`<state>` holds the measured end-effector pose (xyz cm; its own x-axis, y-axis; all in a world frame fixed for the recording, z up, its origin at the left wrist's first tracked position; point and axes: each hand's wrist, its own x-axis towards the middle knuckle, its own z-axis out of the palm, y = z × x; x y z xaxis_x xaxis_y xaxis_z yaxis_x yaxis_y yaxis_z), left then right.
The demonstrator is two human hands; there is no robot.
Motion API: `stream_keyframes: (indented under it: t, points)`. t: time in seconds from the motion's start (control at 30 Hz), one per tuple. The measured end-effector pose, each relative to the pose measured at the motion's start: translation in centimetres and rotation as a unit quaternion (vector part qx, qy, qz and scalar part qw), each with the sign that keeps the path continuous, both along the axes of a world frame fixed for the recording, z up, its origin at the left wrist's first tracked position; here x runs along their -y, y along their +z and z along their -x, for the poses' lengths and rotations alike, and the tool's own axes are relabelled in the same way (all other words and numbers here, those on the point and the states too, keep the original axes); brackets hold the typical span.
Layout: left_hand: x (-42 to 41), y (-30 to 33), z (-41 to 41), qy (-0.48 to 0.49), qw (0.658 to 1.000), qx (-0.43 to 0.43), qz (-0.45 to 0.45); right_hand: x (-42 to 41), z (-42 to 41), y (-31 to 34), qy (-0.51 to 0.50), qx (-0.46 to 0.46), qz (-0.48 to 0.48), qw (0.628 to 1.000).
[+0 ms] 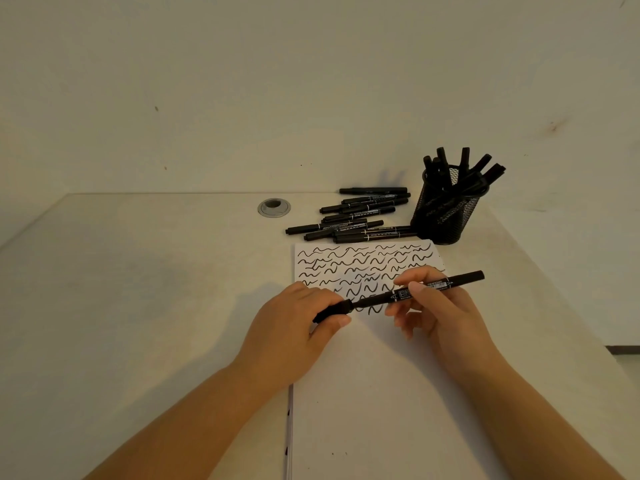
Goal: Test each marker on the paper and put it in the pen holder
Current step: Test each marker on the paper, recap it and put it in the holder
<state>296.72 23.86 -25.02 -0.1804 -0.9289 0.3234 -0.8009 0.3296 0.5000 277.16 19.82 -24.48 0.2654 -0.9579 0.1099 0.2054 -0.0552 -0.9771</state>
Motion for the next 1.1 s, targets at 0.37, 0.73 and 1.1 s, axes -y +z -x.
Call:
stream_keyframes:
  t: [0.37,0.73,1.1]
  points:
    - [-0.3,0.4,0.6,-0.03,0.999,0.012,0.002,-0.5,-0.4,0.2,0.039,-0.078,0.05,0.995]
    - [-0.8,0.4,1.2,-0.044,0.989,-0.124,-0.063,-1.0,-0.7,0.4,0.078,-0.046,0.049,0.995]
    - [-0.6,0.4,0.8,-0.087,0.953,-0.222,-0.187,-0.8,-0.6,0.1,0.111,-0.059,0.038,0.991]
